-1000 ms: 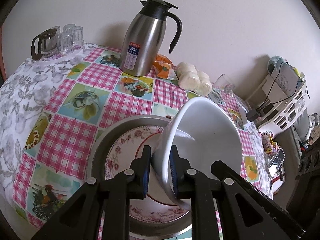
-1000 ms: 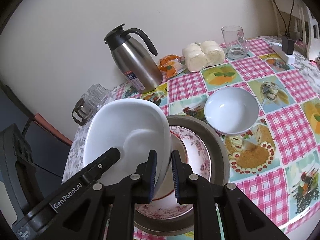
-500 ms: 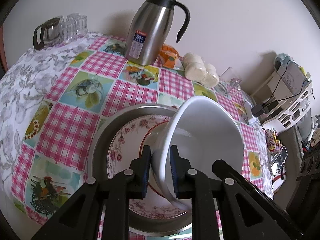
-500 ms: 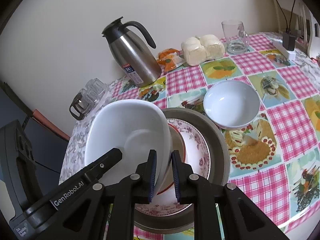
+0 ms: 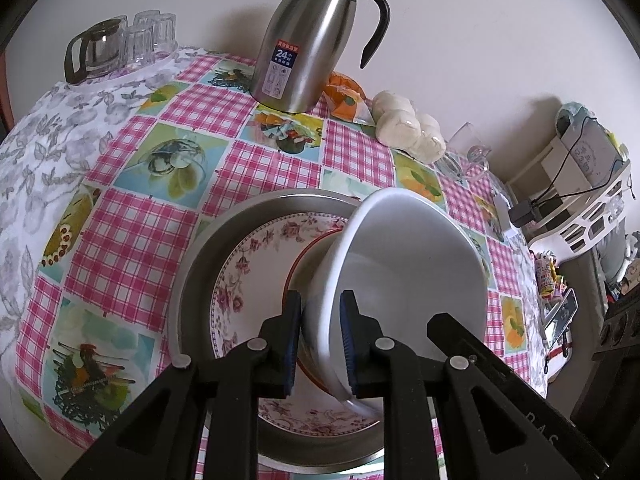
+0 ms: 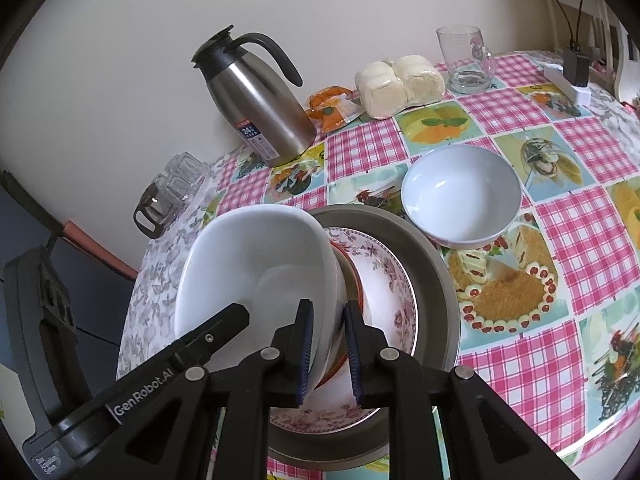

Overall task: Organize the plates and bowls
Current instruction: 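Lower the white square bowl into the red-rimmed bowl in the basin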

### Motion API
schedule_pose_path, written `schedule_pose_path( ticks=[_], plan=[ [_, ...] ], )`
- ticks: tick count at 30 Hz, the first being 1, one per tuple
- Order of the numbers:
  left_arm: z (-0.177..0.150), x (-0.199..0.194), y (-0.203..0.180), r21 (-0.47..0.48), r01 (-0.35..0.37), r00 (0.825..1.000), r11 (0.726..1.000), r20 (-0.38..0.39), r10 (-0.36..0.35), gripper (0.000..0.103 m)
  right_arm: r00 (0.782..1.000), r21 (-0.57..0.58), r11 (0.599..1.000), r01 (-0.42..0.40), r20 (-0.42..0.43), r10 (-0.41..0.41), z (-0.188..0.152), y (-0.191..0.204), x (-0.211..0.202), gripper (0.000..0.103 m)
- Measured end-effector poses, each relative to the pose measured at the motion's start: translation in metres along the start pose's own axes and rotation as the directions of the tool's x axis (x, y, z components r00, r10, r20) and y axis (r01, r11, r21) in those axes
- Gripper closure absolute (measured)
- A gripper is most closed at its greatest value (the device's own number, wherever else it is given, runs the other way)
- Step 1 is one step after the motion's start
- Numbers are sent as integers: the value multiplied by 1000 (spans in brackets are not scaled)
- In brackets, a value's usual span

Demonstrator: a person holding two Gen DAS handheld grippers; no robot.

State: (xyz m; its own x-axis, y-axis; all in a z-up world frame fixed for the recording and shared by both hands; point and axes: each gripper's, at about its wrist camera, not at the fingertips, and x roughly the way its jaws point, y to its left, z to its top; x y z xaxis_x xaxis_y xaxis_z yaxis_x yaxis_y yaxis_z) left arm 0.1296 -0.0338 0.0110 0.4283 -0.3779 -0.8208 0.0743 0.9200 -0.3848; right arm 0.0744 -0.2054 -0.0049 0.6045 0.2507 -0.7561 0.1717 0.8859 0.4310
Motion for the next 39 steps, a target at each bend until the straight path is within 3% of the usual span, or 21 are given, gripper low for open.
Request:
schedule_pose_path(
  ticks=[39],
  plan=[
    [5,-10,0,-22,-2,1000,1000,26,2,82,1000,-8,1000,8,18,-8,1,0,-1,84]
  ],
)
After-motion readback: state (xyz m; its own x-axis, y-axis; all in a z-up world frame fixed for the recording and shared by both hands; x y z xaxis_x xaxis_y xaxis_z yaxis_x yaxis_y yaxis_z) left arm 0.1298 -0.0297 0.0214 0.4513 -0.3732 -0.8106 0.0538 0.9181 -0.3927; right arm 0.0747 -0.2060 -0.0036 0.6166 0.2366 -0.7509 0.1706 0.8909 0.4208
